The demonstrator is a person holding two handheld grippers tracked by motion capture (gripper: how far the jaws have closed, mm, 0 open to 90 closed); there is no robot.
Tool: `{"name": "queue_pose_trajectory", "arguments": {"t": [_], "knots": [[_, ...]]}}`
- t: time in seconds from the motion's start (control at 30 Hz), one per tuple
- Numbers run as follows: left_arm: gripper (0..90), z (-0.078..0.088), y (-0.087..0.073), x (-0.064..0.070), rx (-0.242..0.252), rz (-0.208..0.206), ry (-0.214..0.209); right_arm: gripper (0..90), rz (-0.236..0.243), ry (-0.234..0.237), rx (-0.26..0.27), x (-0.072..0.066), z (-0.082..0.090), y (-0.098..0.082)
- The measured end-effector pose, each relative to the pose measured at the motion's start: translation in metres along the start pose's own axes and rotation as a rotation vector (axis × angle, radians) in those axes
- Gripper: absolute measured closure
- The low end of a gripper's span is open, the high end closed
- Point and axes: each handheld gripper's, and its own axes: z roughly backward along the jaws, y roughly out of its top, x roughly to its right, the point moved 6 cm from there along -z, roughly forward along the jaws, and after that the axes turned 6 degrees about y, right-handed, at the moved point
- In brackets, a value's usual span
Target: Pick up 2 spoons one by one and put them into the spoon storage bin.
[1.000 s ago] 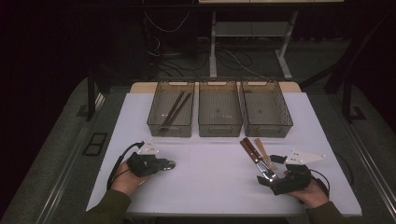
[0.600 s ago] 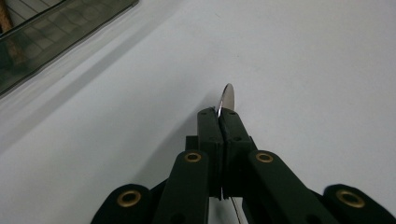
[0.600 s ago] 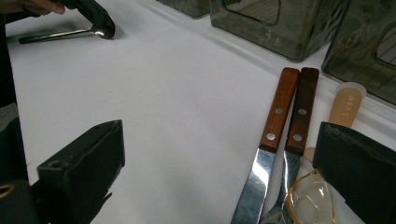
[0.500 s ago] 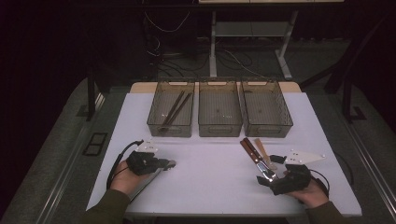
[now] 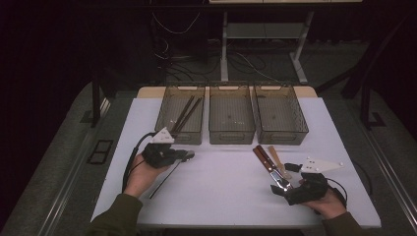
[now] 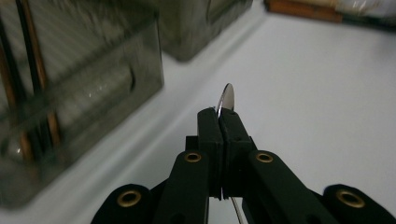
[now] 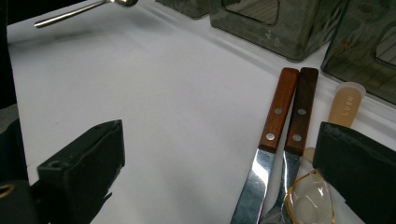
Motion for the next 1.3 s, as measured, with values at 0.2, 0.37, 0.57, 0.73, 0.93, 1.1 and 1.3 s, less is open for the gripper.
{"name": "queue_pose_trajectory", "arguments": {"t": [0.2,0.37,0.57,0.73,0.93,1.1,1.3], "knots": [[88.3,-0.008,0.042,-0.007,0.043,-0.020,0.011,2.4,0.000,0.003,0.009,0.000,0.001,0.001],[88.3,-0.017,0.072,-0.012,0.072,-0.021,0.025,2.4,-0.001,0.006,0.009,-0.002,0.001,0.001],[88.2,-0.031,0.100,-0.017,0.098,-0.031,0.038,2.4,-0.002,0.005,0.013,-0.001,0.001,0.001],[88.2,-0.046,0.119,-0.021,0.119,-0.020,0.051,2.4,-0.008,0.005,0.020,0.000,0.002,0.002],[88.2,-0.064,0.142,-0.029,0.127,-0.031,0.085,2.4,-0.006,0.006,0.016,-0.001,0.002,0.002],[88.2,-0.080,0.158,-0.038,0.133,-0.022,0.109,2.4,-0.004,0.010,0.017,-0.001,0.001,0.002],[88.2,-0.100,0.177,-0.046,0.144,0.018,0.127,2.4,-0.002,0.015,0.023,-0.001,0.002,0.002]]}}
